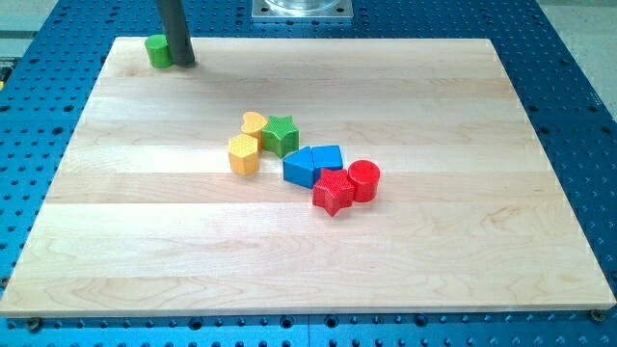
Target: Move the arm horizontal to the red circle
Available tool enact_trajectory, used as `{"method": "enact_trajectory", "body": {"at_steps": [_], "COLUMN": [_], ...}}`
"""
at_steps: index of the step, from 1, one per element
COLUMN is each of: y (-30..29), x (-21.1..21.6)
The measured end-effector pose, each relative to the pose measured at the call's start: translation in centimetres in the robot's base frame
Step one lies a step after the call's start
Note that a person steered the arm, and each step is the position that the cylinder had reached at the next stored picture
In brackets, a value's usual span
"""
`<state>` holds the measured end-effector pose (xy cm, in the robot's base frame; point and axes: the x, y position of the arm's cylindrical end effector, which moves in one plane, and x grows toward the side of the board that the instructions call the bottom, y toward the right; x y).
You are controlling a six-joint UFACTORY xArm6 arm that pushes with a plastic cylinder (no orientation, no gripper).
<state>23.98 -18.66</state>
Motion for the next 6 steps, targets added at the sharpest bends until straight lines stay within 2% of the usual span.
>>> {"method": "enact_trajectory", "body": {"at_steps": [1,2,3,4,5,6], "y": [0.7,8.5,20.8,32.0,35.6,34.7], "x": [0.6,2.6,5.0,11.5,19.4,26.5]}}
